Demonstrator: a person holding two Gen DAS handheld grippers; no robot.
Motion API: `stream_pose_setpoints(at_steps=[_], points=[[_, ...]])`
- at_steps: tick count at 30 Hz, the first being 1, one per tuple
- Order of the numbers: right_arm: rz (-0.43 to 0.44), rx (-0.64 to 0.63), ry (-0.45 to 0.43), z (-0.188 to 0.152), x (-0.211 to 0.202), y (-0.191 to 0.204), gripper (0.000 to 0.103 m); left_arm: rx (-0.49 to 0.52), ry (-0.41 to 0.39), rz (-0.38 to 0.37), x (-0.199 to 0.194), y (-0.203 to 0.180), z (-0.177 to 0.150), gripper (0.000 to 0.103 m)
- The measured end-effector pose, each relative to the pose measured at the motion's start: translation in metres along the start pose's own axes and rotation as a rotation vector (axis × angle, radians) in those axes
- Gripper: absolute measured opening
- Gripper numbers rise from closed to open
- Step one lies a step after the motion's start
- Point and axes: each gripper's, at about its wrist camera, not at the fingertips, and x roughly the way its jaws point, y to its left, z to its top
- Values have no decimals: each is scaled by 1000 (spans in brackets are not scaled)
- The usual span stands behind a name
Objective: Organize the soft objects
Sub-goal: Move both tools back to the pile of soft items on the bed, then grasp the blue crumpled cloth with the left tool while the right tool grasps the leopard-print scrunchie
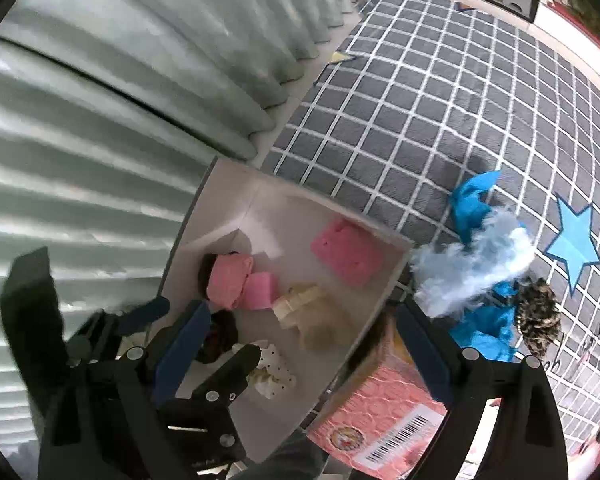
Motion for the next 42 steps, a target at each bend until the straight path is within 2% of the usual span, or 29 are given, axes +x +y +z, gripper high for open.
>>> stream_pose_setpoints(at_steps=[6, 10, 14, 17, 21, 24, 26, 32, 35, 39, 42], points=[[-18, 78, -65, 1, -41, -46, 95, 29, -37, -26, -22, -20, 13, 103], [-73, 229, -114, -4, -61, -113, 95, 40, -34, -38, -33, -34, 25, 103], [-147, 367, -65, -18, -48, -177, 95, 69, -13, -41, -34, -54, 34, 103], [-157, 428, -17, -31, -28, -207, 95, 104, -5, -18, -32, -72, 37, 103], [-113, 453, 16, -37, 2, -223, 95, 130, 19, 2, -26, -93, 41, 103], [-69, 436, 15, -29, 23, -223, 96, 138, 39, 17, -21, -105, 43, 103], [-70, 392, 31, -19, 41, -218, 103, 145, 49, 30, -18, -112, 44, 103], [-215, 233, 101, -1, 82, -214, 103, 165, 72, 57, -8, -134, 51, 103], [-250, 283, 132, -9, 88, -239, 103, 183, 71, 58, 1, -152, 59, 103], [-276, 380, 104, -29, 72, -282, 103, 256, 99, 68, 22, -189, 70, 103], [-304, 436, 99, -45, 59, -315, 103, 299, 148, 88, 46, -212, 76, 103]])
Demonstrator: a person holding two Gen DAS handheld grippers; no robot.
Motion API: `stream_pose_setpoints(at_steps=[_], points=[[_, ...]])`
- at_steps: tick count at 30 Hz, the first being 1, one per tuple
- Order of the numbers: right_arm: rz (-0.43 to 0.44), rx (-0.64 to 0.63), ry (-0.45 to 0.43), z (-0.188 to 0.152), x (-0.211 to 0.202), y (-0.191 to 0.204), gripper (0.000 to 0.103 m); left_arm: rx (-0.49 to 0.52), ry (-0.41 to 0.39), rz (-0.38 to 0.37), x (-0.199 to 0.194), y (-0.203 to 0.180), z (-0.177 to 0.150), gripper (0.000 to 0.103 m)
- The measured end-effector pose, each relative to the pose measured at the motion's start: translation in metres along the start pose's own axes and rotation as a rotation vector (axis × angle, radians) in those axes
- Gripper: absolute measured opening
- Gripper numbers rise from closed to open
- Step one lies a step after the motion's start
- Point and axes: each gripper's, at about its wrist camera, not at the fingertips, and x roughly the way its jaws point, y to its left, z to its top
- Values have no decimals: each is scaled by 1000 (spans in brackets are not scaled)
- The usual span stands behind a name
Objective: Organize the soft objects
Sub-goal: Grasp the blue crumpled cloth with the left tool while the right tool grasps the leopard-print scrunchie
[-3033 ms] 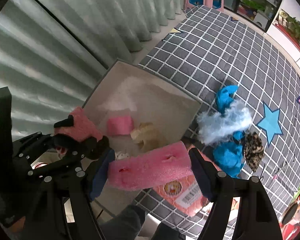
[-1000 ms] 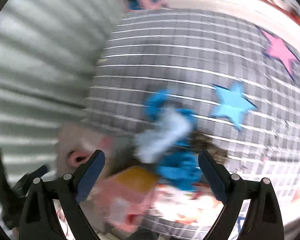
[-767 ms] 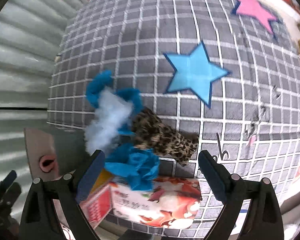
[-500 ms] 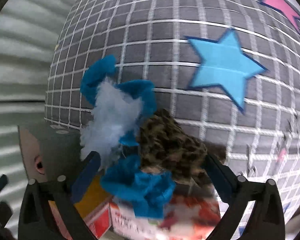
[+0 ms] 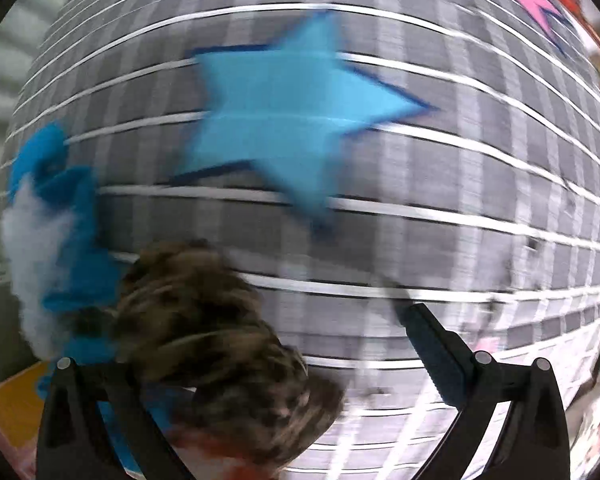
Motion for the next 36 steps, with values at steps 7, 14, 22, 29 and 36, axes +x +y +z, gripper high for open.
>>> stream_pose_setpoints(at_steps=[7, 14, 22, 29, 36], points=[[23, 108, -8, -9, -4, -73, 103, 18, 171, 43, 49, -38, 17, 103], [158, 167, -2, -19, -10, -112, 103, -31, 352, 56, 86, -64, 9, 103], [152, 33, 0, -27, -20, -96, 103, -210, 508, 25, 134, -62, 0, 103], [52, -124, -43, -45, -20, -55, 57, -244, 574, 66, 162, -64, -11, 103], [180, -60, -32, -47, -42, -62, 45, -238, 573, 53, 176, -72, -13, 70]])
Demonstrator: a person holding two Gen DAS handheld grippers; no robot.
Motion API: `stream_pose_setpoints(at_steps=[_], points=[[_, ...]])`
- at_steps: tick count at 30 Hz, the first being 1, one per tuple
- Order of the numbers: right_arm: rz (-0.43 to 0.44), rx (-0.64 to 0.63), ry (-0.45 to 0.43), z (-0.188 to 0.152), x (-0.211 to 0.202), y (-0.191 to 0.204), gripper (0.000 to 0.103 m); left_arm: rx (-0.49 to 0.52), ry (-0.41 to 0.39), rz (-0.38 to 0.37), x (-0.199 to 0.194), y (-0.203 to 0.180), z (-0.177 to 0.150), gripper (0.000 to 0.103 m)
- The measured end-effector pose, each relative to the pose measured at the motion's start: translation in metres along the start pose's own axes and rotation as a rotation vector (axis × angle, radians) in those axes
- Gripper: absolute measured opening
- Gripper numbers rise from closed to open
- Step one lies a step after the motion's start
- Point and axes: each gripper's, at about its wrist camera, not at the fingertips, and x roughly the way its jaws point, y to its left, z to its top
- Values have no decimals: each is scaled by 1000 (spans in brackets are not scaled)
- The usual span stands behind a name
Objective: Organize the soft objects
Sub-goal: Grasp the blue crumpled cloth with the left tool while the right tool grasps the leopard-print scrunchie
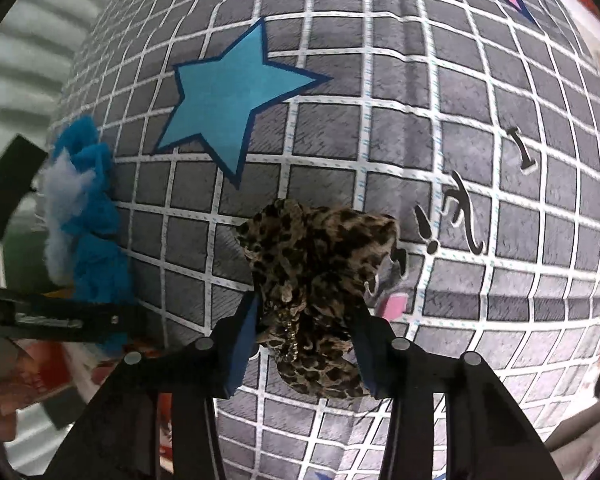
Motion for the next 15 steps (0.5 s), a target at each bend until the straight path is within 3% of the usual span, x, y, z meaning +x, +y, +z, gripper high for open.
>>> stream_pose_setpoints(at_steps=[1, 2, 3, 5, 6, 14, 15], points=[[15, 21, -1, -2, -2, 1, 44, 5, -3, -3, -2, -3, 0, 53], [22, 30, -2, -2, -2, -1, 43, 16, -15, -5, -2, -4, -2, 44], [29, 38, -3, -3, -3, -1, 43, 25, -29, -2, -3, -6, -5, 42], [45, 51, -8, -6, -12, -11, 42, 51, -73, 3, -7, -10, -11, 28], [54, 57, -9, -3, -14, -31, 42, 64, -99, 2, -9, -13, -15, 27], [92, 112, -14, -15, -24, -55, 39, 181, -273, -3, -41, -27, -45, 26], [105, 112, -20, -15, -25, -54, 46, 198, -296, 1, -46, -28, -49, 26]])
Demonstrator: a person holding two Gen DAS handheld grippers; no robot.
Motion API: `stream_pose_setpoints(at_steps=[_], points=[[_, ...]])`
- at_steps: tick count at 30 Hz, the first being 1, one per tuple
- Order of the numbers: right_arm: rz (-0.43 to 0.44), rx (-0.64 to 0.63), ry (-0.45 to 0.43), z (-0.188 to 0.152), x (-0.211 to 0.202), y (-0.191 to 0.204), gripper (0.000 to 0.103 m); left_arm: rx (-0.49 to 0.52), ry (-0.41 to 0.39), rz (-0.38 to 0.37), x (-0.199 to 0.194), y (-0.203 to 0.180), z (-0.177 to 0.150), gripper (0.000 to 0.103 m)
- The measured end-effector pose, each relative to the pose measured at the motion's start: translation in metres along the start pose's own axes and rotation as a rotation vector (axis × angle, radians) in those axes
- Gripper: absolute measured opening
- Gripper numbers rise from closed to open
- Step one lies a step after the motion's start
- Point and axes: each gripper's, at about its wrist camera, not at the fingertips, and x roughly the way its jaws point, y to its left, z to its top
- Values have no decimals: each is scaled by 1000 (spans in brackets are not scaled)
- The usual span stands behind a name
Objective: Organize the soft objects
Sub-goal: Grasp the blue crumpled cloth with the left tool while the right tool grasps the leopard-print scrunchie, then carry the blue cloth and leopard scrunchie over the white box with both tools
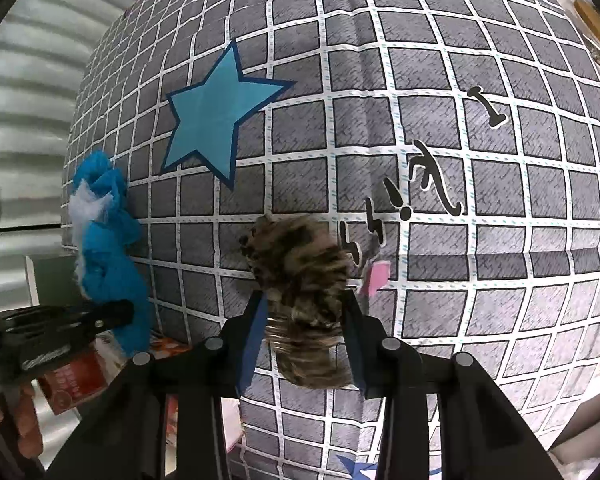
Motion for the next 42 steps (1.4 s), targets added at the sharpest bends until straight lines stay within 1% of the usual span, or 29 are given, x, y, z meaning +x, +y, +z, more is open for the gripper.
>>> stream_pose_setpoints(at_steps=[1, 2, 3, 6, 7, 8, 9, 10, 12, 14, 15, 17, 23, 27, 29, 33, 34, 35, 36, 37, 42], points=[[-2, -4, -1, 1, 7, 10, 54, 13, -15, 0, -5, 0, -3, 26], [-18, -17, -1, 2, 9, 15, 72, 23, -27, -2, -11, -1, -3, 26], [-37, -39, -7, 4, 14, 23, 81, 37, -41, -2, -15, -3, -6, 26], [-103, -122, -9, 4, 30, 49, 81, 50, -54, 5, -29, -3, -13, 26], [-141, -157, -3, 2, 36, 57, 80, 48, -54, 5, -35, -7, -16, 26], [-172, -180, 2, 0, 41, 63, 66, 48, -55, 7, -35, -6, -16, 26], [-199, -201, 10, -3, 45, 67, 43, 48, -59, 13, -35, -8, -16, 26], [-216, -216, 17, -5, 48, 72, 38, 51, -64, 17, -34, -4, -23, 26], [-212, -229, 18, -9, 49, 77, 33, 68, -80, 25, -36, -1, -29, 26], [-176, -213, 28, -10, 44, 74, 33, 88, -101, 39, -41, -3, -32, 26], [-158, -203, 22, -9, 41, 75, 32, 96, -110, 44, -51, 3, -27, 26], [-133, -184, 7, -8, 29, 73, 23, 111, -136, 50, -61, -2, -30, 26], [-107, -175, -45, -4, -6, 75, 23, 136, -188, 43, -98, -10, -29, 26], [-106, -158, -58, -11, -20, 68, 23, 156, -222, 49, -115, -10, -42, 26], [-105, -150, -61, -14, -25, 66, 23, 164, -235, 48, -125, -10, -55, 26], [-118, -148, -75, -21, -40, 67, 23, 181, -260, 43, -116, 0, -65, 26], [-119, -146, -82, -20, -40, 73, 23, 186, -269, 44, -108, 1, -58, 26], [-120, -145, -89, -20, -38, 81, 23, 192, -282, 47, -110, 2, -61, 26], [-124, -144, -96, -20, -39, 85, 23, 196, -291, 47, -97, 4, -54, 26], [-123, -148, -104, -20, -41, 90, 23, 200, -298, 46, -95, 5, -52, 26], [-123, -177, -138, -26, -56, 113, 23, 210, -345, 43, -107, 16, -64, 26]])
